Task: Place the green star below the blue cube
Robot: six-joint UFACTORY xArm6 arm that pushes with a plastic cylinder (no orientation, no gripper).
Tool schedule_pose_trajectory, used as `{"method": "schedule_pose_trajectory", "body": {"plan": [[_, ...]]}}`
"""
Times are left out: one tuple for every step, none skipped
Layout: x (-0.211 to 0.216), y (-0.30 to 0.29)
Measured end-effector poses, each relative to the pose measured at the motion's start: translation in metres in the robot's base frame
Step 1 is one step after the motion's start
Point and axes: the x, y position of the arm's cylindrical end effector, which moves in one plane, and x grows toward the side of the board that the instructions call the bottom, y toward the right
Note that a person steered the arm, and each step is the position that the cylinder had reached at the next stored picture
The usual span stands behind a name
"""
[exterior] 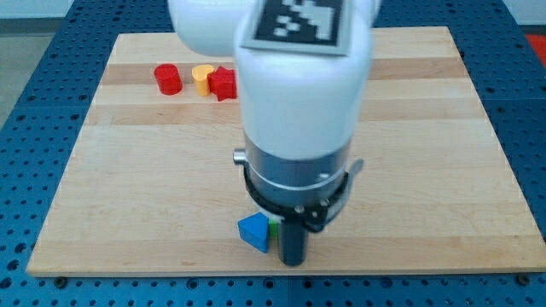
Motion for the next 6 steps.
{"method": "schedule_pose_trajectory", "body": {"plan": [[-0.035,-0.018],[-0.036,-0.018],[-0.054,-0.021],[-0.098,-0.018],[-0.083,-0.018],[-0.061,-0.007]]}}
